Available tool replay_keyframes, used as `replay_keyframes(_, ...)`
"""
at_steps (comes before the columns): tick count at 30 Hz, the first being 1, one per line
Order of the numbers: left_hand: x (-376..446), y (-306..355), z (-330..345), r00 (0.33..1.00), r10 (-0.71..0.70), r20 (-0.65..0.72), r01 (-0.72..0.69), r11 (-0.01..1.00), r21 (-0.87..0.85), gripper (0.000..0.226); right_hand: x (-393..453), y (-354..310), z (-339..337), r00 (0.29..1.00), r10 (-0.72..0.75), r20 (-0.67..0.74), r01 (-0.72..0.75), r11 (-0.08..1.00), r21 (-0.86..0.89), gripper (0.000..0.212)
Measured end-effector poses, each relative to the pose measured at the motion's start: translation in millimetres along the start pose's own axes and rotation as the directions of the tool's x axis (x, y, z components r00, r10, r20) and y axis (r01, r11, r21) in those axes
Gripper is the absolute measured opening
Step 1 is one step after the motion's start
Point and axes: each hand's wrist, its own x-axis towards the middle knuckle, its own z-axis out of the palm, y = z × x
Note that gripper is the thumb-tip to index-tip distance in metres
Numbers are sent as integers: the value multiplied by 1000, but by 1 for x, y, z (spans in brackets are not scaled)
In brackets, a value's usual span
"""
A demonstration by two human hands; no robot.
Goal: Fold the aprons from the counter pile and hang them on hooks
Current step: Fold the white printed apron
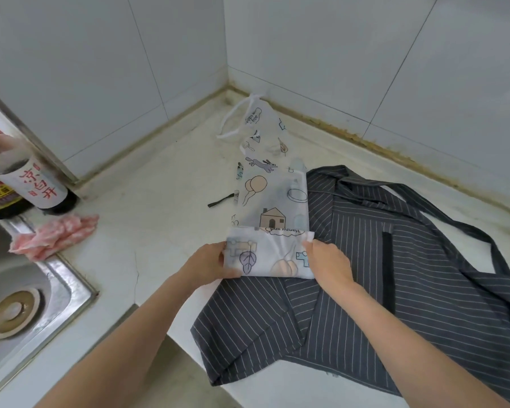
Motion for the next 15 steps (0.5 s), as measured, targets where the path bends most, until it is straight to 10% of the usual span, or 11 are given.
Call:
replay_keyframes(3,1,2,-6,994,-85,-67,75,987,-142,49,3,-5,8,1000,-10,-12,7,972,-235,24)
replay_keyframes(6,6,7,3,873,159,-462,-68,976,207,58,3,-9,8,1000,-28,-15,21,941,-337,25)
replay_keyframes(9,9,25,22,869,477,-133,-328,756,566,62,3,-9,12,999,-28,-20,19,936,-351,24)
replay_keyframes(12,18,26,32,921,372,117,-348,649,677,70,1,0,16,965,-156,-210,83,945,-318,51)
replay_keyframes(15,24,19,33,930,341,139,-340,652,677,82,-6,18,14,895,-437,-92,379,853,-359,100)
